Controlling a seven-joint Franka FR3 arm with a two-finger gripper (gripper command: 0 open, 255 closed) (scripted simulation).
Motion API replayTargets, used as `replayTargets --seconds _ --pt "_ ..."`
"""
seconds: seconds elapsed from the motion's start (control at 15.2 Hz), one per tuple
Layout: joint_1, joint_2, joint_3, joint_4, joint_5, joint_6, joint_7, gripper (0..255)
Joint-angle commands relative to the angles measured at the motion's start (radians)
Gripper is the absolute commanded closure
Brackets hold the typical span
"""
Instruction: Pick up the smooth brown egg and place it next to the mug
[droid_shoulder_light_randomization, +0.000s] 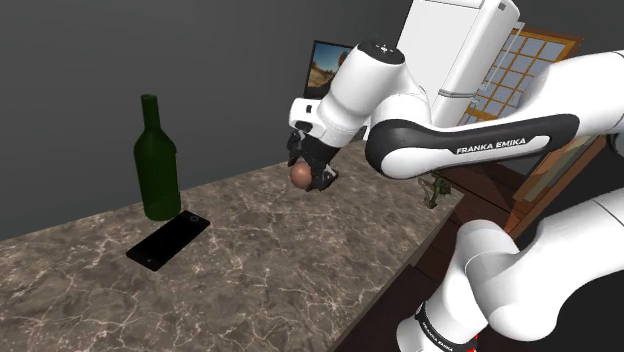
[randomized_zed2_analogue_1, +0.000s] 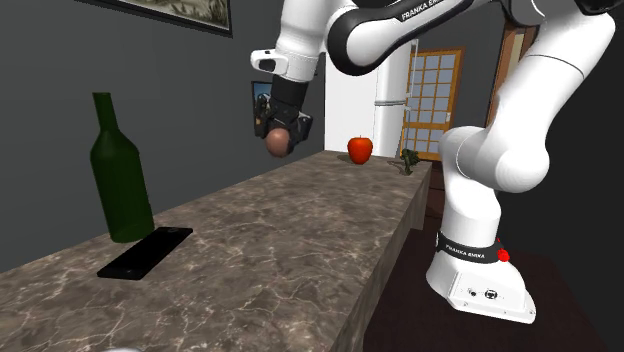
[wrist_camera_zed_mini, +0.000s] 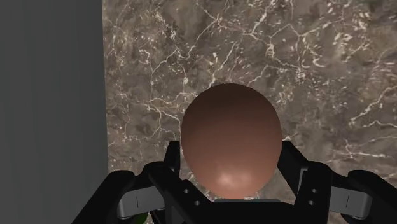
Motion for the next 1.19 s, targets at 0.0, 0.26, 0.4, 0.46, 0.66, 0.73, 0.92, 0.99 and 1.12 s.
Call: replayTargets --seconds 0.0,0.26,0.4,0.46,0.66,0.73,0.92,0.99,1.12 --pt "0.019 0.023 0.045 0.016 0.01 -0.009 0.056 255" --pt "0.052 0.088 0.124 0.077 0.026 -0.035 0.153 255" --pt "0.067 0.126 0.162 0.114 0.03 -0.05 0.201 255" --pt "0.074 0.146 0.181 0.135 0.032 -0.058 0.224 255" --pt "0.093 0.211 0.235 0.203 0.031 -0.083 0.293 255" --pt "0.099 0.234 0.252 0.228 0.03 -0.093 0.316 255" --pt "0.117 0.309 0.302 0.309 0.02 -0.125 0.384 255" --pt "0.124 0.335 0.317 0.339 0.014 -0.137 0.406 255" --pt "0.137 0.39 0.347 0.401 0.002 -0.163 0.45 255"
